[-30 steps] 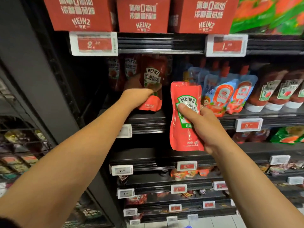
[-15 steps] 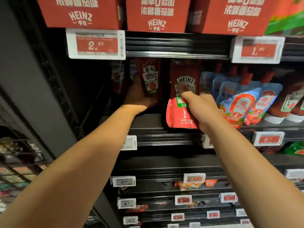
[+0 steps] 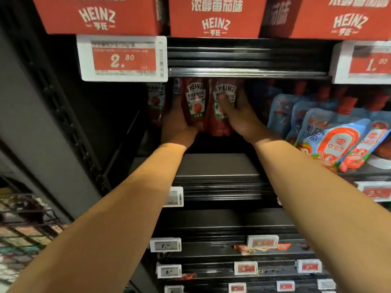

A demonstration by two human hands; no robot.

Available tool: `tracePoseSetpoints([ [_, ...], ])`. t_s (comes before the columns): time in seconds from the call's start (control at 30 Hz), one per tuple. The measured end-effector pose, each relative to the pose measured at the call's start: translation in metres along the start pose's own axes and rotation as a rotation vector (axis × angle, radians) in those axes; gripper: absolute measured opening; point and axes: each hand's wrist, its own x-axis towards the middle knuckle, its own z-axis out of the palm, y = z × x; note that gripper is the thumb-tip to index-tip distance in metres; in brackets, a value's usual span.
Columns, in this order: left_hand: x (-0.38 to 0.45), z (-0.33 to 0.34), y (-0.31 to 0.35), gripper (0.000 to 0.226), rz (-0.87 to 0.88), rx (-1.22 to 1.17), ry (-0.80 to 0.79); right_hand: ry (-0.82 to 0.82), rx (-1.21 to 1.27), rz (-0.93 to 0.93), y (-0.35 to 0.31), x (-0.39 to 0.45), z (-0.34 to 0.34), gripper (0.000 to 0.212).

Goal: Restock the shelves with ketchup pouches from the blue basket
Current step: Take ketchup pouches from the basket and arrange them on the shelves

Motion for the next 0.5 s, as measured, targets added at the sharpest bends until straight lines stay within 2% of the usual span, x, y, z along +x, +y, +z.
tracePoseSetpoints([
  [0.13, 0.0008, 0.0001, -0.0012, 0.078, -0.002, 0.034, 0.038, 0.073, -0.057, -0.047, 0.0117, -0.0004, 0.0039, 0.067],
  [0.33, 0.0020, 0.0000, -0.0020, 0.078, -0.017, 0.142, 0.061, 0.297, -0.351, -0.109, 0.0068, -0.0044, 0.0042, 0.067],
  [0.43, 0.0005, 0.0012, 0.0005, 0.079, 0.004, 0.139, 0.031, 0.372, -0.477, -0.070, 0.0058, -0.0042, 0.0033, 0.074],
  [0.5, -0.0012, 0.0044, 0.0022, 0.080, 0.037, 0.161, 0.010, 0.367, -0.427, -0.081, 0.0038, -0.0060, 0.0052, 0.083],
])
